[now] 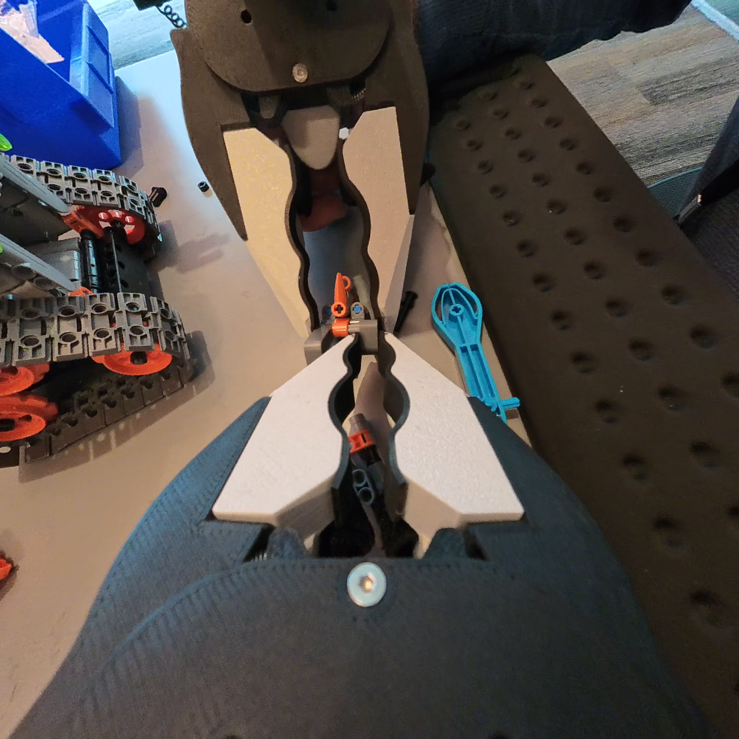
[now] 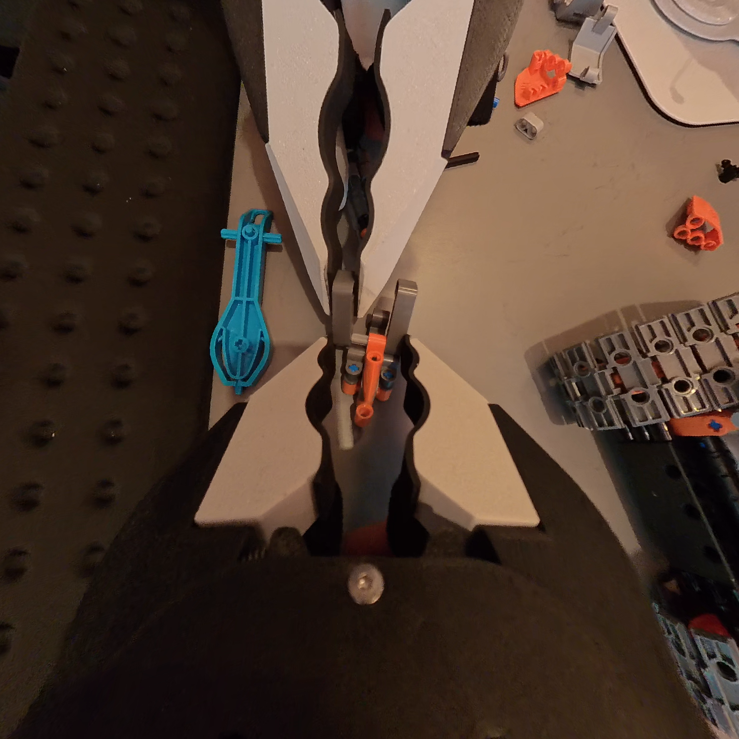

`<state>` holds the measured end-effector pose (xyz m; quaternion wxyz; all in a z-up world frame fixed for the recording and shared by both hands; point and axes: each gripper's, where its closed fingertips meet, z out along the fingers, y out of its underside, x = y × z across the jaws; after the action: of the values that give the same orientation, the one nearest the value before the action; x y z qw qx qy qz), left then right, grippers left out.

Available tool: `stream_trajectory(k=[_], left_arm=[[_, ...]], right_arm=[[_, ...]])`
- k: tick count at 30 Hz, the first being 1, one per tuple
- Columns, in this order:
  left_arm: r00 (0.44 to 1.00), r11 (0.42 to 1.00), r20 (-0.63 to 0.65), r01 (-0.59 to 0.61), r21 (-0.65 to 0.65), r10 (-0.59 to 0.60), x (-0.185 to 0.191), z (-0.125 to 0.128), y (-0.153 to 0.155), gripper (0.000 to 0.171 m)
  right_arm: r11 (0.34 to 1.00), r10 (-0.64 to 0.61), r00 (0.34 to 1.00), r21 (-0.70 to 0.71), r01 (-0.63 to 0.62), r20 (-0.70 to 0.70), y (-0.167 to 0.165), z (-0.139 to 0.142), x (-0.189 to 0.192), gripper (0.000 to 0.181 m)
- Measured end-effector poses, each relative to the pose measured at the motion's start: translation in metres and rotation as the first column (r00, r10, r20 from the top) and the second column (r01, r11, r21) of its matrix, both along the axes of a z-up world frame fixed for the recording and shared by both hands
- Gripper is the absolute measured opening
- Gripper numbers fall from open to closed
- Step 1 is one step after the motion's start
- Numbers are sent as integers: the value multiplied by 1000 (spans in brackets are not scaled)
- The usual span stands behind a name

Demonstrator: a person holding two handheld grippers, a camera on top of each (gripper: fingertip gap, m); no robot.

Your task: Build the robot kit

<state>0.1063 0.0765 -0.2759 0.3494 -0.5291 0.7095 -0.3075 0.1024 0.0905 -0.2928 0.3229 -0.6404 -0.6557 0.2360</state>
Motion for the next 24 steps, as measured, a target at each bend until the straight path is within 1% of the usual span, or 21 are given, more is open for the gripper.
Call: stream_trajectory(k=[2, 6, 12, 17, 24], left_arm=[[1000, 1000, -2, 10, -3, -10, 0, 0, 0, 6], [1000, 1000, -8, 5, 6, -5, -1, -2, 1, 6], [999, 999, -43, 3, 41, -1, -3, -8, 2, 6], [999, 999, -47, -15, 35, 16, -3, -8, 3, 6], [995, 998, -92, -35, 57, 40, -4, -12, 2, 6]], right_arm=[[1000, 8, 1000, 5, -8, 7, 0, 0, 0, 31], [999, -1, 1000, -55, 1, -10, 0, 0, -1, 31], [999, 8, 1000, -48, -9, -20, -2, 0, 0, 31], [999, 2, 1000, -39, -3, -22, -1, 0, 0, 30], [999, 1, 1000, -40, -2, -11, 0, 0, 0, 29]])
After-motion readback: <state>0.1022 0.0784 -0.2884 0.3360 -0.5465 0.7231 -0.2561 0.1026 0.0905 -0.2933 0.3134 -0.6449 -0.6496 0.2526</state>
